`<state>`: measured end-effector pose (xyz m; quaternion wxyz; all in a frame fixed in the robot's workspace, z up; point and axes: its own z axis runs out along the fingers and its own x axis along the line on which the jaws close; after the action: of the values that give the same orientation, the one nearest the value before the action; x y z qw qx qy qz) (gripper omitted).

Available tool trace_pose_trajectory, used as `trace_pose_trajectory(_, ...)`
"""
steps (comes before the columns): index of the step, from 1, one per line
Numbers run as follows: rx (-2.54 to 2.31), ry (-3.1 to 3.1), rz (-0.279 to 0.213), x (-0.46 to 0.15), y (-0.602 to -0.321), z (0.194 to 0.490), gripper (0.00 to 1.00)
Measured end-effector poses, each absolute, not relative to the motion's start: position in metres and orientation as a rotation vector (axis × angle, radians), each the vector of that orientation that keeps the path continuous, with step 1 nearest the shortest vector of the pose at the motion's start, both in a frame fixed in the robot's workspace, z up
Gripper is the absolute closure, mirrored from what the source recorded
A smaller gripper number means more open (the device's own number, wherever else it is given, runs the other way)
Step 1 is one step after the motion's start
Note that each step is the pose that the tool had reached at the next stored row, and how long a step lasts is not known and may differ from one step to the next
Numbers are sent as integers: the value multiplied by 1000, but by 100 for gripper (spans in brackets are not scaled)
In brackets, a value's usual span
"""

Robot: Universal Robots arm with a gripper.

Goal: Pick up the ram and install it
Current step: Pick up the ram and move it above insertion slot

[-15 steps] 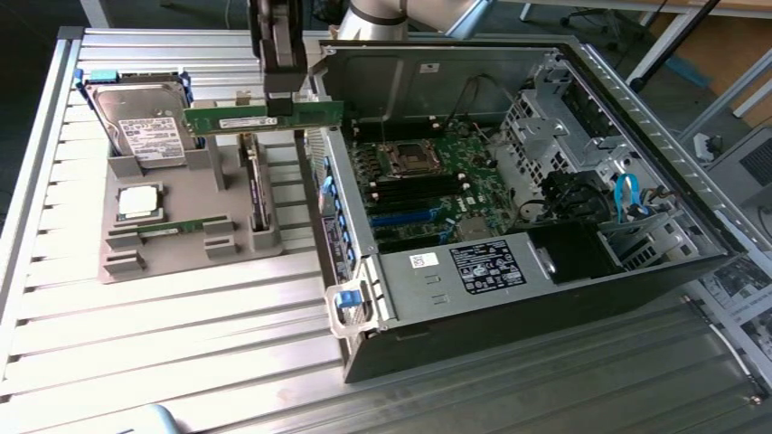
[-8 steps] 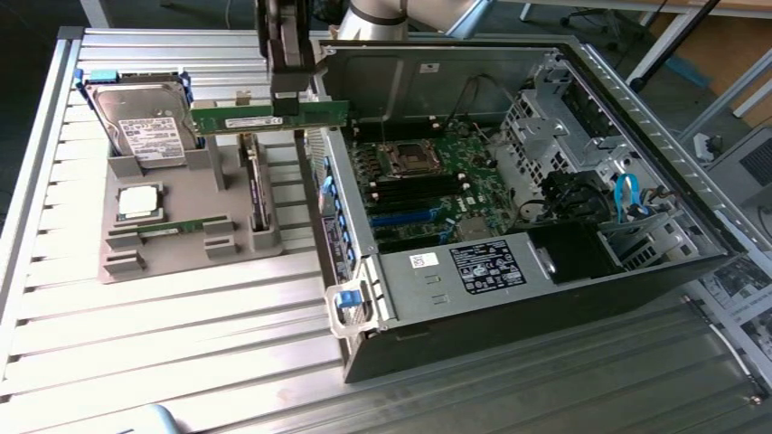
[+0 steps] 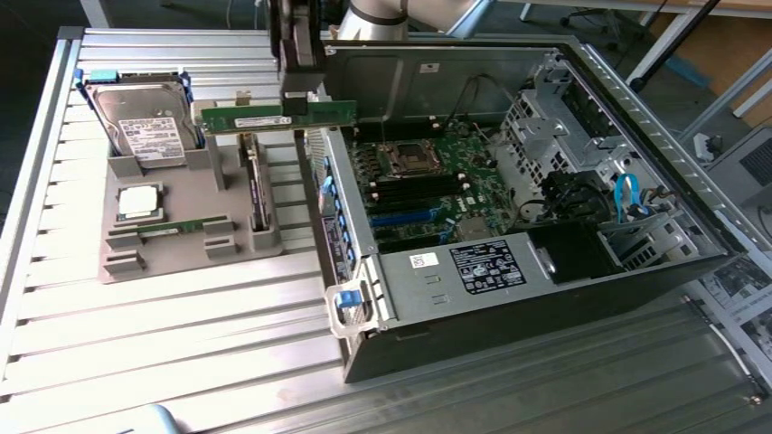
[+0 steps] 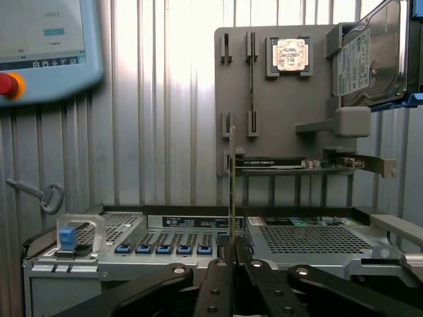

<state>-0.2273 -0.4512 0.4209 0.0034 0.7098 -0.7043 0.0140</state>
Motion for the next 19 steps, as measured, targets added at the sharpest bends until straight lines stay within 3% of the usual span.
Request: trace_pose_trajectory(19, 2225, -2207, 45, -209, -451, 421, 88)
